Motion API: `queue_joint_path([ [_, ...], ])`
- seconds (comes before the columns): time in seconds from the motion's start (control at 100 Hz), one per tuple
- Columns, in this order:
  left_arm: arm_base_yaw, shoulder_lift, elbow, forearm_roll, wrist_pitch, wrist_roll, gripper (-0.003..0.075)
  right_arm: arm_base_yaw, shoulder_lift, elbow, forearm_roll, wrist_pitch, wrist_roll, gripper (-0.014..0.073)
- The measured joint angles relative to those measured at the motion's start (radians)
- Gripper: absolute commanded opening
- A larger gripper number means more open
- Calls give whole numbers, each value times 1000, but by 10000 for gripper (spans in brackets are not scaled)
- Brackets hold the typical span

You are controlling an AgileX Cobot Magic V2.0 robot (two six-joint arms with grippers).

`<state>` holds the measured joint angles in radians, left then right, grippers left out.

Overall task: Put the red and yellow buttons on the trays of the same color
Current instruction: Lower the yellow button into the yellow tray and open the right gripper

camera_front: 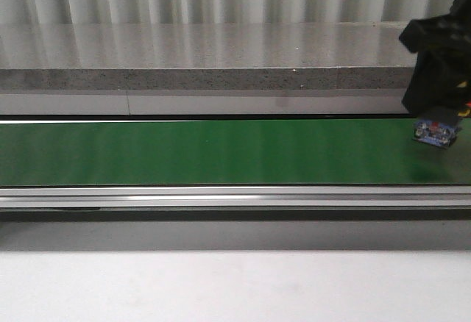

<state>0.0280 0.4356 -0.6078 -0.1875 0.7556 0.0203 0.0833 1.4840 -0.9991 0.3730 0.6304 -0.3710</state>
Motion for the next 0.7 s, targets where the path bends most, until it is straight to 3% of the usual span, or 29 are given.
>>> queue_joint_path([
  [0.24,0,0,0,0,0,0,-20,-92,-178,0,-75,130,154,90],
  [0.49,0,0,0,0,0,0,-20,-343,-283,32,-273,229,354,90],
  [0.7,0,0,0,0,0,0,-20,-561,-307,149,-301,162,434,90],
])
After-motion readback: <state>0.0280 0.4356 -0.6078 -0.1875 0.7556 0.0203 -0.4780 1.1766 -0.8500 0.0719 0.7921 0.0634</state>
